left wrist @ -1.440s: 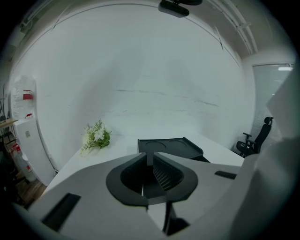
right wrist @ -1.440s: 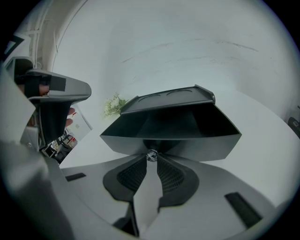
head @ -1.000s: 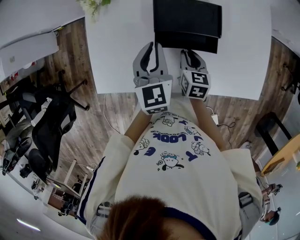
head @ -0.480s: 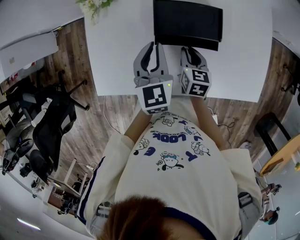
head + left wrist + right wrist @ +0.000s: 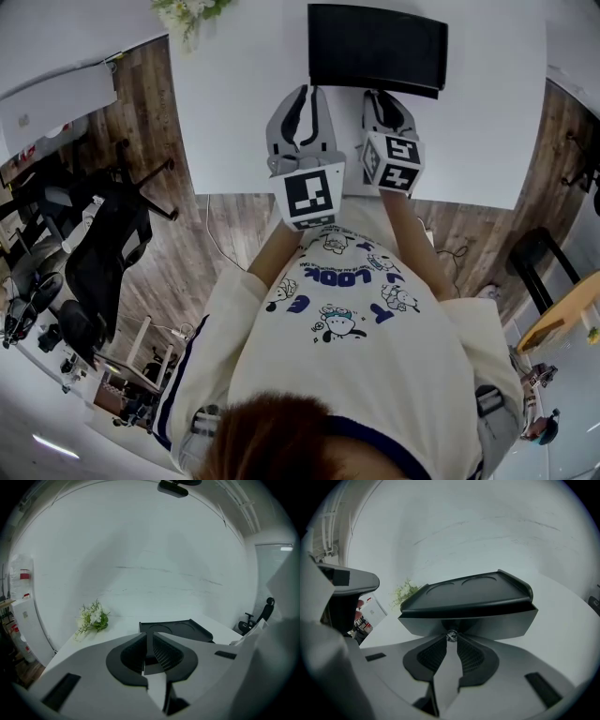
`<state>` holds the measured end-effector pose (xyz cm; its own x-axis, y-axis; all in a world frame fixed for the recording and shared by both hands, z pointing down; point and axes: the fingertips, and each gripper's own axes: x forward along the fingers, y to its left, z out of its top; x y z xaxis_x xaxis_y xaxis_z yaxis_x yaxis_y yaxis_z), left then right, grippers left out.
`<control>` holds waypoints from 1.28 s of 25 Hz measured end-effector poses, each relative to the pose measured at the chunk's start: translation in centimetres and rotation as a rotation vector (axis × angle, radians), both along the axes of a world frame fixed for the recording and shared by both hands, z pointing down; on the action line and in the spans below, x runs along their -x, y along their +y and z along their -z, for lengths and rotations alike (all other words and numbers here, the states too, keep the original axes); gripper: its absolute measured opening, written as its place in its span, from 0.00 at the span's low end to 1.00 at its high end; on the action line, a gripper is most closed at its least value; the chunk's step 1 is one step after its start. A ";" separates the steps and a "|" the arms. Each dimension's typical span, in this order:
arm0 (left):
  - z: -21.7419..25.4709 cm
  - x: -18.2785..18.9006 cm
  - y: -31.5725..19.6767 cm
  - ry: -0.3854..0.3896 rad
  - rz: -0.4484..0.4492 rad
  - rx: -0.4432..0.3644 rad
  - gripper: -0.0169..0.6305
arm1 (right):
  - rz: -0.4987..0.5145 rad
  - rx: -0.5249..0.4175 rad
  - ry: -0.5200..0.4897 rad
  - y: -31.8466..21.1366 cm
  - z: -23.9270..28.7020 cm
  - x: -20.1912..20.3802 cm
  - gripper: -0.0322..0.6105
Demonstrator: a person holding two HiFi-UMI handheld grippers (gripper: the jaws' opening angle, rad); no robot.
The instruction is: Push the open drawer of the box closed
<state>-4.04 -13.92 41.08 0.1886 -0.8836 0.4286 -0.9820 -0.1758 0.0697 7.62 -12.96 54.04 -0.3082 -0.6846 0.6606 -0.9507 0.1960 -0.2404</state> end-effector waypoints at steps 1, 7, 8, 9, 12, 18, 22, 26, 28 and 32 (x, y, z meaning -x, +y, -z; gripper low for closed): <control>0.0 0.0 0.0 0.000 0.000 0.001 0.10 | 0.000 -0.001 0.000 -0.1 0.0 0.0 0.18; -0.2 0.1 -0.2 -0.002 0.000 0.004 0.10 | 0.007 -0.006 0.006 -0.9 0.0 0.0 0.18; -0.2 0.0 -0.2 -0.002 0.001 0.005 0.10 | 0.008 -0.007 0.006 -1.0 0.0 0.0 0.18; -0.2 0.1 -0.2 -0.002 0.004 0.006 0.10 | 0.008 -0.008 0.006 -1.1 0.1 -0.1 0.18; -0.2 0.1 -0.3 -0.002 0.011 0.006 0.10 | 0.010 -0.009 0.006 -1.4 0.1 -0.1 0.18; -0.4 0.4 -0.1 -0.002 0.020 0.010 0.10 | 0.004 -0.004 0.000 -1.4 0.0 -0.1 0.18; -0.4 0.6 -0.1 -0.001 0.030 0.010 0.10 | 0.004 -0.005 -0.004 -1.7 0.0 -0.1 0.18; -0.1 0.9 -0.1 -0.001 0.037 0.008 0.10 | 0.002 -0.005 -0.008 -2.1 0.1 0.0 0.18; 0.0 1.0 -0.1 0.000 0.041 0.005 0.10 | -0.001 -0.005 -0.009 -2.2 0.1 -0.1 0.18; 0.2 1.2 0.2 0.001 0.042 -0.003 0.10 | -0.001 -0.004 0.003 -2.2 0.1 0.1 0.20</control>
